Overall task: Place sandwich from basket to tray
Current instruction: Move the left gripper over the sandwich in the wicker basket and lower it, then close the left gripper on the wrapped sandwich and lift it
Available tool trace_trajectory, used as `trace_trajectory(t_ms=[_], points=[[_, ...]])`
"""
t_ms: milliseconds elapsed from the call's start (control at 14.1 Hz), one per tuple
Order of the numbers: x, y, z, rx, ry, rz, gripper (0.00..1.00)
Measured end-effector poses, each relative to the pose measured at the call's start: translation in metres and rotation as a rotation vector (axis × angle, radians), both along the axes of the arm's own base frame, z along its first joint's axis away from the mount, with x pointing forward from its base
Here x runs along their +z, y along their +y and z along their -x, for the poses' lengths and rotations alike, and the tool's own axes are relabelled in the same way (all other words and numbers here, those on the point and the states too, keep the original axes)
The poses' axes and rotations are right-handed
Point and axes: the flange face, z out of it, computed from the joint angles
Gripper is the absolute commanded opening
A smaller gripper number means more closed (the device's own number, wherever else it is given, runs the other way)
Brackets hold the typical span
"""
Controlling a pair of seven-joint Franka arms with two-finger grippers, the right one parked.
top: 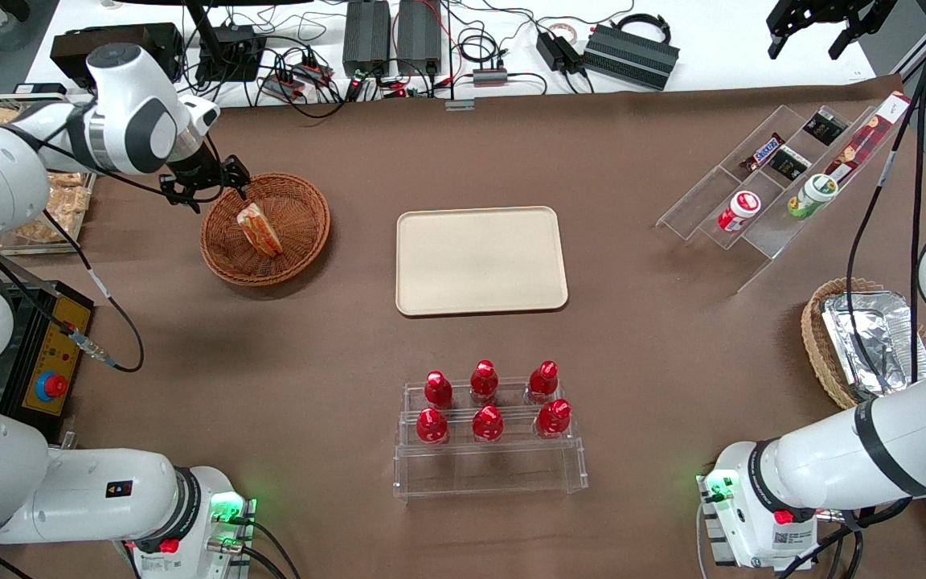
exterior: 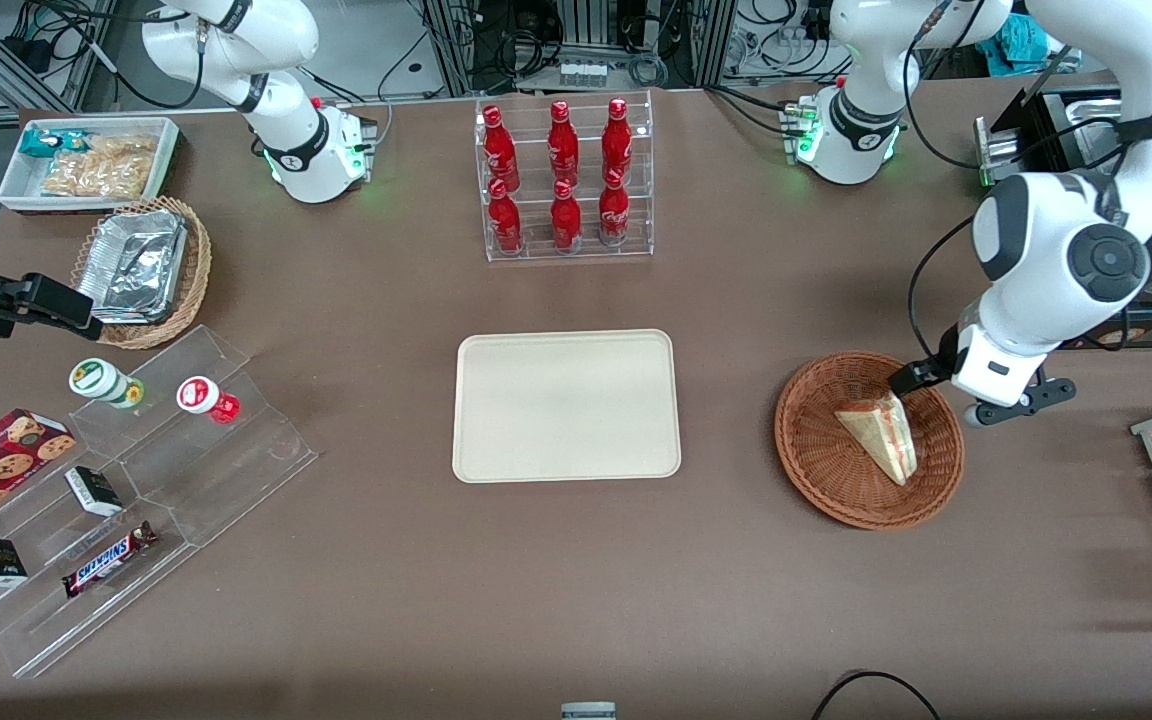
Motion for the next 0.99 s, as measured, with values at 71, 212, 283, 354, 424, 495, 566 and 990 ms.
trace_trajectory(t_ms=[71, 212, 283, 354, 424, 495, 566, 990], points=[[-0.008, -0.001, -0.001, 0.077, -0.012, 0.003, 1.00], [-0.021, -0.004, -0.007, 0.217, -0.036, 0.012, 1.00], [-0.028, -0.007, -0.010, 0.263, -0.047, 0.018, 1.00], [-0.036, -0.011, -0.012, 0.285, -0.052, 0.022, 1.00], [-0.044, -0.014, -0.013, 0.301, -0.053, 0.025, 1.00], [-0.052, -0.016, -0.014, 0.315, -0.049, 0.026, 1.00], [-0.062, -0.017, -0.015, 0.325, -0.043, 0.026, 1.00], [-0.093, -0.019, -0.014, 0.326, -0.004, 0.021, 0.11]])
